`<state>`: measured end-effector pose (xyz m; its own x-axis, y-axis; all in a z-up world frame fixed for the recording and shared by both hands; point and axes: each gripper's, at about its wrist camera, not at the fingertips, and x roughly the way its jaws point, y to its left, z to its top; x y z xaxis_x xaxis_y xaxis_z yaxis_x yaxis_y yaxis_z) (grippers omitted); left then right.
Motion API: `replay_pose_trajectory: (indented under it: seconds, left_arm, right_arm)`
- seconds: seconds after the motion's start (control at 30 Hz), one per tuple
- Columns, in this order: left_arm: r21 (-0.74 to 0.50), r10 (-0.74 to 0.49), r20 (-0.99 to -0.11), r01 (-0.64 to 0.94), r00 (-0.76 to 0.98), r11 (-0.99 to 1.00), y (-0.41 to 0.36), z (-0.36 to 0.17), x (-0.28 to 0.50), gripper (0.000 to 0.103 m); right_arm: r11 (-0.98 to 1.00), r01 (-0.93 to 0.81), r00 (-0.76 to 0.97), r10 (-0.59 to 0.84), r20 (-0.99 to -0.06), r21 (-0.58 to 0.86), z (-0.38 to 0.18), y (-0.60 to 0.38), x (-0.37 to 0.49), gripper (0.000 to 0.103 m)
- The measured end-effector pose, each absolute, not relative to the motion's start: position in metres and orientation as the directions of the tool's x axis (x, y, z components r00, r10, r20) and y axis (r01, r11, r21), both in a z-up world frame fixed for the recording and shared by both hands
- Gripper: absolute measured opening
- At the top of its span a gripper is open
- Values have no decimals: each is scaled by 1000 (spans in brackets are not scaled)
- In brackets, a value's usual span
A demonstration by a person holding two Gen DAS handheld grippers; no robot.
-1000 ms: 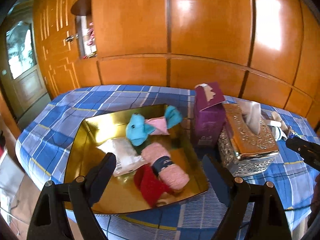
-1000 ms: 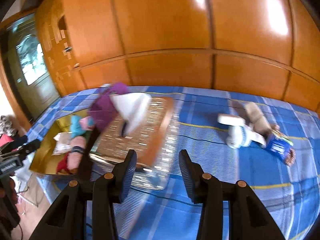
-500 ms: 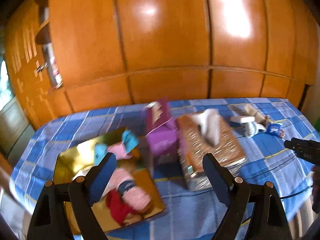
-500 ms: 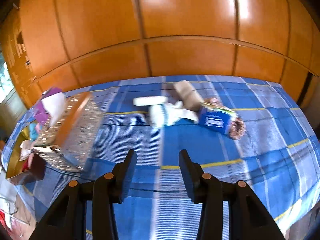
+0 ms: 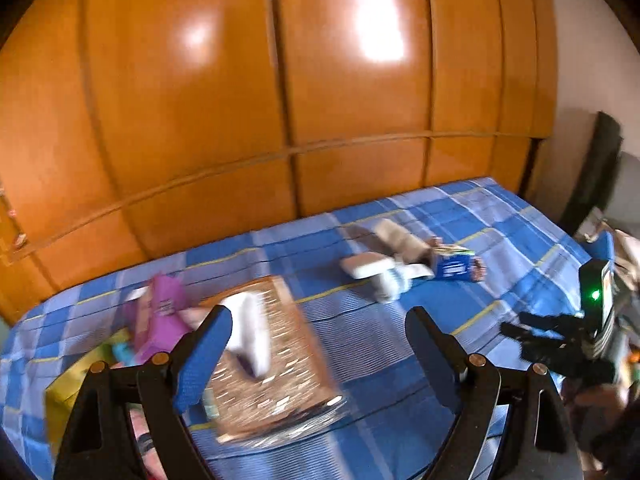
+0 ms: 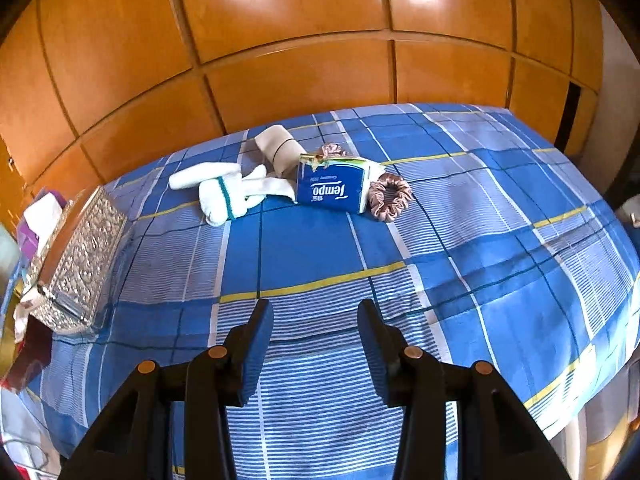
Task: Organize soft objects
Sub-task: 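Grasp the white sponge with the left tool while the right tool reaches the bandage roll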
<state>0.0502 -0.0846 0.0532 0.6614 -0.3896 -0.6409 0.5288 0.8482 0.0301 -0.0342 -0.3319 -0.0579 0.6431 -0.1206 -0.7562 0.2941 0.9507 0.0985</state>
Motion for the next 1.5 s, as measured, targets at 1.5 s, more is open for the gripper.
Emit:
replay_pose_trajectory:
  seconds: [1.5]
  left_arm:
    - [-226,-322,-919,365,227,903,-216,-85,245,57]
  right_arm:
    - [965,207,666,-20,-746,159,-45,-385,76,44]
